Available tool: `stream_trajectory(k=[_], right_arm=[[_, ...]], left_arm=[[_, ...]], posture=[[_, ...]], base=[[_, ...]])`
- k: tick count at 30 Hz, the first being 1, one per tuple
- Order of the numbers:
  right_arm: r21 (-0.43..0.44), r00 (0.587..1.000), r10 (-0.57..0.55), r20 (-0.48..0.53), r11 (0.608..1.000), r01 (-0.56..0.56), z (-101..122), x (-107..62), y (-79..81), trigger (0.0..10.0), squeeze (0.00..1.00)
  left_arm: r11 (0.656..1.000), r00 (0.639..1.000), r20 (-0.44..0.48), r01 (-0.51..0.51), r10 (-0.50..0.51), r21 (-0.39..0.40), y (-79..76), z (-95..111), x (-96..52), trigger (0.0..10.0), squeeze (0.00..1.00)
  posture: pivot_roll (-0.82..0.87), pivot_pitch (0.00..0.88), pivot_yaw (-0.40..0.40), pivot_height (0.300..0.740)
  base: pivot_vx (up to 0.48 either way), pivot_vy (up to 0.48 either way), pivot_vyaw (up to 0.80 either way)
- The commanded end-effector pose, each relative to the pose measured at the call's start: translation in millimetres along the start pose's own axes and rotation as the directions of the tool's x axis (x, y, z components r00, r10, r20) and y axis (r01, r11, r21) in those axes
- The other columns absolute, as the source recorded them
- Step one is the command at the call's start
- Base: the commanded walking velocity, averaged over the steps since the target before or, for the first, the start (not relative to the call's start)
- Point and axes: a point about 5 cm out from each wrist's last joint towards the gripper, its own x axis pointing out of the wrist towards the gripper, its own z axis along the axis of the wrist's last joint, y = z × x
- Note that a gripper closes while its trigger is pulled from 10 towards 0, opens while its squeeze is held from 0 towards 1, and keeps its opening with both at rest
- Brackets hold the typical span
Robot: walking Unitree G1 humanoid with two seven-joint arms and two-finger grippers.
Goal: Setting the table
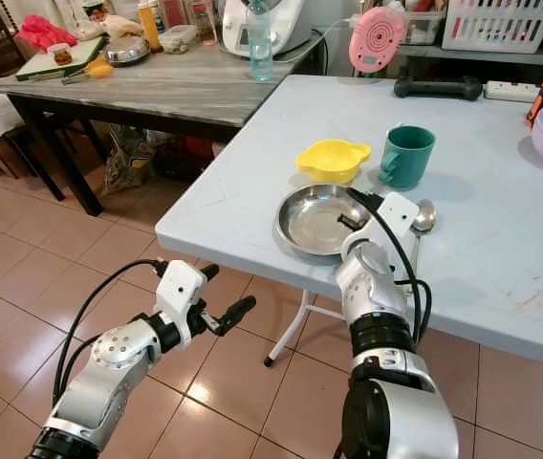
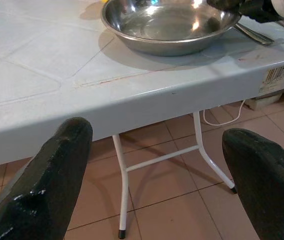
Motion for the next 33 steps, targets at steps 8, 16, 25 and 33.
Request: stream_trajectory(k=[8,16,25,33], right_arm=[[0.030,1.000,0.002,-0.014,1.000,-0.002,-1,-4.1,4.1,0.0,0.00],[-0.033,0.995,0.059,0.079,0.998,-0.057,-3,-24.3,-13.7,3.6,0.00],[-0.093,0.969,0.105,0.224,0.992,-0.087,10,-50.3,-33.0,10.0,0.00],[-0.111,0.938,0.135,0.321,0.988,-0.104,18,-77.5,-44.3,10.0,0.00]], left_arm=[[0.999,1.000,0.008,-0.029,0.029,0.028,5.6,3,-3.1,10.0,0.00],[0.970,0.966,0.106,-0.241,0.236,0.029,33.4,20,-6.6,10.0,0.00],[0.914,0.900,0.176,-0.406,0.398,0.010,68.2,40,-11.7,10.0,0.00],[0.895,0.881,0.171,-0.446,0.441,-0.012,76.4,40,-10.9,10.0,0.00]], posture=[[-0.10,0.018,0.115,0.740],[-0.10,0.013,0.113,0.740],[-0.12,0.012,0.114,0.740],[-0.13,0.005,0.116,0.740]], base=[[0.000,0.000,0.00],[0.000,0.000,0.00],[0.000,0.000,0.00],[0.000,0.000,0.00]])
